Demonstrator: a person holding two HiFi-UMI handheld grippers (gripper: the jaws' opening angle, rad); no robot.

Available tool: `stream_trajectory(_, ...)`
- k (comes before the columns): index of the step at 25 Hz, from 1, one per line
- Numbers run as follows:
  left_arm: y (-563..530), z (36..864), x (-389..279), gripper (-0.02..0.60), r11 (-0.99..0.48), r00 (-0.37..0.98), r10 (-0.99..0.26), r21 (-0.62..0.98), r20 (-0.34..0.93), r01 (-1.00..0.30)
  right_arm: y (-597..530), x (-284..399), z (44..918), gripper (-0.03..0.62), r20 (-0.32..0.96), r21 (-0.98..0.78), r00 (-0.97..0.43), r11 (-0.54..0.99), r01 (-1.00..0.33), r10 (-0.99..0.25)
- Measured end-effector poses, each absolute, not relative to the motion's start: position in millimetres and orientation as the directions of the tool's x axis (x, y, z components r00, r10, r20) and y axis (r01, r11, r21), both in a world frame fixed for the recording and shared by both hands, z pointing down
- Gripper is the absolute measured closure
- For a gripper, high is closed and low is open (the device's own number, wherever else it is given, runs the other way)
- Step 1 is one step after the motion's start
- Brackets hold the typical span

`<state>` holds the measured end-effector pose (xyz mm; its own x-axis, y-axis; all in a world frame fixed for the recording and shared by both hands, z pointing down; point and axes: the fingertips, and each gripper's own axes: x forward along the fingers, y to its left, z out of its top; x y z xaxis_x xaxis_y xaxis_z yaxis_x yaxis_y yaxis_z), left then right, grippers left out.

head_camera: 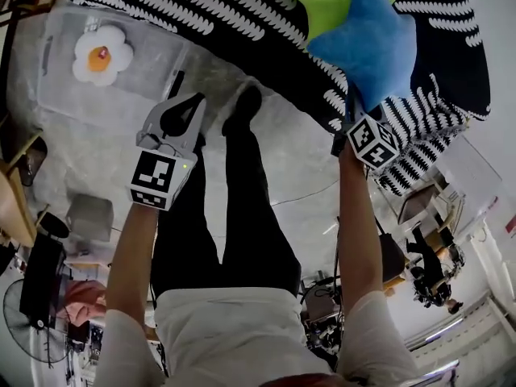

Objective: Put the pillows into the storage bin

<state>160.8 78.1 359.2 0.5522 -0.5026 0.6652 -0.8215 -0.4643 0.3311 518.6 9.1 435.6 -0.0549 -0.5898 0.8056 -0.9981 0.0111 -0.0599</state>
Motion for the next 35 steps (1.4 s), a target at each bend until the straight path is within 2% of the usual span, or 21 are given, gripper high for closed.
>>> stream_trajectory(9, 124.2, 355.0, 106.3, 0.561, -0.387, 0.507, -0.557, 0.334, 0.658, -0.859, 17.8, 414.1, 424.9, 0.382, 0.791, -0.062, -0.19, 0.233, -0.971, -0.581)
stream_trajectory(15, 155.2, 348.7, 67.1, 0.562, -0.313, 0.464, -0.596, 0.343, 0.656, -0.886, 37.7, 340.6, 410.5, 0.381, 0.793, -0.042, -0.285, 0.419, -0.907, -0.538)
stream_trajectory(25, 209.7, 364.5, 9.4, 0.562, -0.192, 0.393, -0.632, 0.357, 0.668, -0.914, 74.1, 219.8, 430.5, 0.378, 0.812, -0.067, -0.422, 0.655, -0.753, -0.403)
stream_trajectory(35, 272.7, 383.4, -31.9, 0.561, -0.046, 0.316, -0.649, 0.378, 0.692, -0.925, 138.4, 126.3, 472.1, 0.371, 0.858, -0.059, -0.461, 0.848, -0.527, -0.227)
